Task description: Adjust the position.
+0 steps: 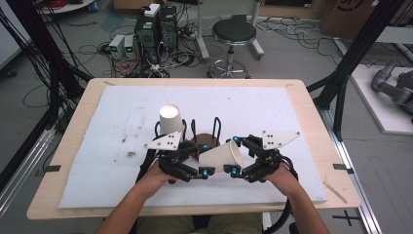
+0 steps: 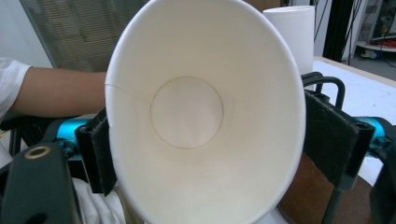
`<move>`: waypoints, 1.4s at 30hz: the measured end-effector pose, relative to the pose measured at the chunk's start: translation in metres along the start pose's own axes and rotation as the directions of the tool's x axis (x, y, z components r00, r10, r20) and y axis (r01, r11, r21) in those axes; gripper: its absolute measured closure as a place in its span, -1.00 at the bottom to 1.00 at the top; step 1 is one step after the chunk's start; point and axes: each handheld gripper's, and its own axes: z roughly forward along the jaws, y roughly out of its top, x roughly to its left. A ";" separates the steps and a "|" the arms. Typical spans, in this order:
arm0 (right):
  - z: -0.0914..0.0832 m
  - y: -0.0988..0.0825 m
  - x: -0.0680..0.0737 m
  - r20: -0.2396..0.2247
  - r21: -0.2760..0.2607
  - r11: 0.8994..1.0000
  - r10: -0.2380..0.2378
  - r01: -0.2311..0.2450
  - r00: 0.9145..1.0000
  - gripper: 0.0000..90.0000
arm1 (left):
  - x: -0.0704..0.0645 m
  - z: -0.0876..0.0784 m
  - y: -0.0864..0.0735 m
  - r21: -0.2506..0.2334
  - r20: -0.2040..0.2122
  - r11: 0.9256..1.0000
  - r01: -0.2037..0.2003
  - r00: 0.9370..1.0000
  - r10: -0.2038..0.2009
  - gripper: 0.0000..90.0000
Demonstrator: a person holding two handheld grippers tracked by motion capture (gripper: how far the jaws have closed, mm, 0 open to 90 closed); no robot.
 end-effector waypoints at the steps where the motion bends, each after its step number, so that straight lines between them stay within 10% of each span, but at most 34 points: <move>1: 0.000 0.000 0.000 0.000 0.000 1.000 0.000 0.000 1.000 -0.52 | 0.000 0.000 0.000 0.002 -0.004 1.000 0.003 1.000 -0.003 -0.21; 13: 0.001 0.001 0.001 -0.065 0.061 0.998 -0.021 0.025 0.998 -0.29 | -0.005 -0.001 0.004 0.145 -0.033 0.988 0.043 0.999 -0.039 -0.45; 24: 0.007 0.012 0.000 0.028 0.258 0.965 -0.068 0.058 0.997 -0.30 | -0.014 0.003 0.024 0.406 -0.137 0.912 -0.064 0.982 0.130 -0.56; 30: 0.017 0.018 0.004 0.030 0.338 0.935 -0.125 0.108 0.992 -0.30 | -0.015 0.012 0.022 0.462 -0.124 0.883 -0.084 0.979 0.159 -0.56; 42: 0.025 0.017 0.007 0.011 0.394 0.909 -0.156 0.139 0.988 -0.30 | -0.016 0.023 0.025 0.531 -0.107 0.839 -0.116 0.974 0.202 -0.49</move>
